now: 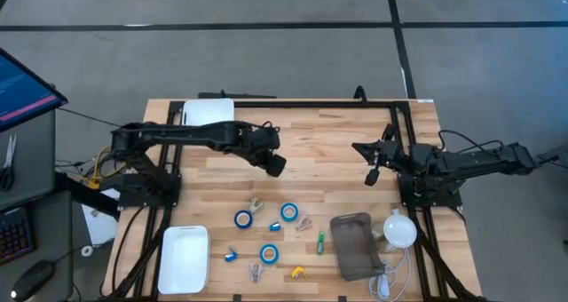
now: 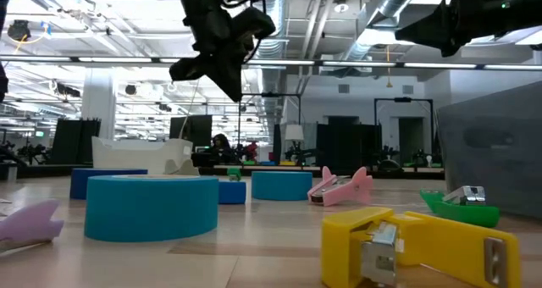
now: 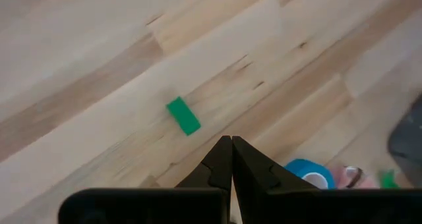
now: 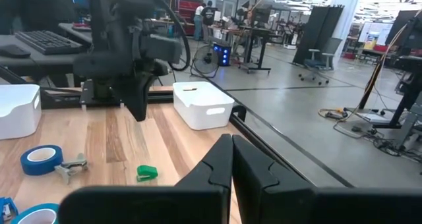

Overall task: Pick and place Stapler, Stapler remover, tape
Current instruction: Put the top green stapler into the top white bin

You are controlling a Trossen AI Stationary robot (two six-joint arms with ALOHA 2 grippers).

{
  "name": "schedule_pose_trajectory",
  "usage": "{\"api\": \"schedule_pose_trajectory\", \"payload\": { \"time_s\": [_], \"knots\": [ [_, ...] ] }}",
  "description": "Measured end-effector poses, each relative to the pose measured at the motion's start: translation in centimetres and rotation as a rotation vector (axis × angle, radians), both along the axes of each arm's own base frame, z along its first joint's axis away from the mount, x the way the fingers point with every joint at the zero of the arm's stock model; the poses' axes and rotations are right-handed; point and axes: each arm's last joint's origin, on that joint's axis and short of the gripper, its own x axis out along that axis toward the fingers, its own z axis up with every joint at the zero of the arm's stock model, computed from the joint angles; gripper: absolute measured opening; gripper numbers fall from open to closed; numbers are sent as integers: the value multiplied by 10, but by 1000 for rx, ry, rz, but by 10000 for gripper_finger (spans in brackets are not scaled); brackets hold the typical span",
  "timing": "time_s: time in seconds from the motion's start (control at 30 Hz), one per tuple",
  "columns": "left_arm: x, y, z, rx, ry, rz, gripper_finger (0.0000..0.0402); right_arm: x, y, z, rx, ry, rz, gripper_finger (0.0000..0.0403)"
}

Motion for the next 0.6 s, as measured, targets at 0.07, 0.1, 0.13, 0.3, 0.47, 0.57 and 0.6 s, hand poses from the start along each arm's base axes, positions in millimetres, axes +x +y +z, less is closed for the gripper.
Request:
{"api": "schedule_pose_trajectory", "payload": {
  "time_s": [0.07,0.1,0.13,0.3,0.47,0.57,0.6],
  "knots": [
    [0,3,-5,-19,24,31,2,0,0,0,0,0,0,0],
    [0,4,-8,-39,44,47,2,0,0,0,0,0,0,0],
    [-1,5,-10,-66,62,67,2,0,0,0,0,0,0,0],
    [-1,13,-19,-168,88,134,2,-1,-1,0,-2,4,-44,0],
    [8,18,-14,-131,-21,145,3,-1,-1,-3,-6,32,-52,0],
    [14,19,-9,-119,-108,139,3,-1,-1,-4,-8,43,-52,0],
    [16,20,-9,-115,-125,135,3,-1,-1,-4,-8,43,-51,0]
  ]
}}
